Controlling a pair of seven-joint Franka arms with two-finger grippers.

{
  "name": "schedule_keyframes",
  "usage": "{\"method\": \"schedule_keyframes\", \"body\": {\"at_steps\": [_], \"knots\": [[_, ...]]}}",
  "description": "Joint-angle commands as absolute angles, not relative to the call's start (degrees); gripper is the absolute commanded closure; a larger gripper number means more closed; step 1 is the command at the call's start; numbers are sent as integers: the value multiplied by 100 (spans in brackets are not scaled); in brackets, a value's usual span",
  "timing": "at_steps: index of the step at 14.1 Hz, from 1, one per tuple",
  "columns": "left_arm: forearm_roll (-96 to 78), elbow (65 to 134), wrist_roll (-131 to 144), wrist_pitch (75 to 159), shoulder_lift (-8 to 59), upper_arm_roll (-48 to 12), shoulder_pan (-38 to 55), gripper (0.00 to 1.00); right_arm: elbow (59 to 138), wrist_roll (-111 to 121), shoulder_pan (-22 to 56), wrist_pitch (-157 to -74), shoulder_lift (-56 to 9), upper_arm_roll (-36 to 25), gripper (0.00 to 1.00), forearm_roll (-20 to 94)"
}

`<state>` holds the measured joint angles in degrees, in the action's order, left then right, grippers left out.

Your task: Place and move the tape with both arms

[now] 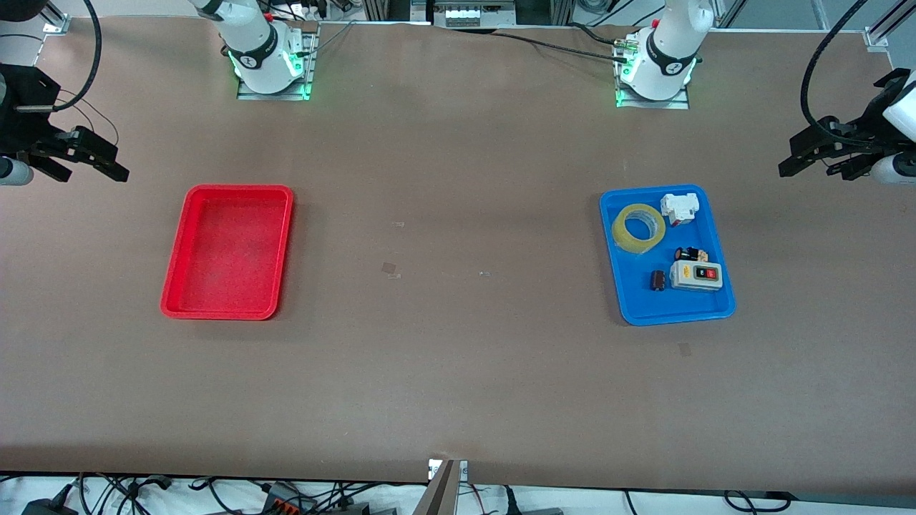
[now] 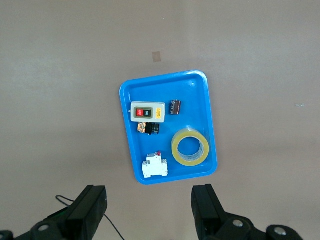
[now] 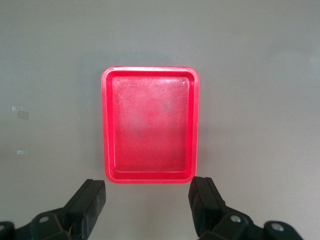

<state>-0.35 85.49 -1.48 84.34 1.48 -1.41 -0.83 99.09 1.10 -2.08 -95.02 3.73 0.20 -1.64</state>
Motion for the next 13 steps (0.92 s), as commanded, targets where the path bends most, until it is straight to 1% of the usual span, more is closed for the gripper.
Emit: {"method": "schedule_keyframes", "body": {"at_steps": [1,8,10,12,13], "knots": [[-96,8473,-80,8446,167,-149,-105,0,10010,211,-202,-9405,580,0,0,-105],[-70,8490,-70,8420,167,-150,-105,0,9976,193,-202,-9396,536,9,0,-79],[-62,8586,-97,8402,176,-149,-123,0,9915,228,-202,-9396,501,9,0,-88],[-79,9006,-149,8490,193,-158,-167,0,9896,229,-193,-9343,501,9,0,-88],[-88,9313,-158,8673,219,-167,-167,0,9888,229,-193,-9299,492,9,0,-114]]}}
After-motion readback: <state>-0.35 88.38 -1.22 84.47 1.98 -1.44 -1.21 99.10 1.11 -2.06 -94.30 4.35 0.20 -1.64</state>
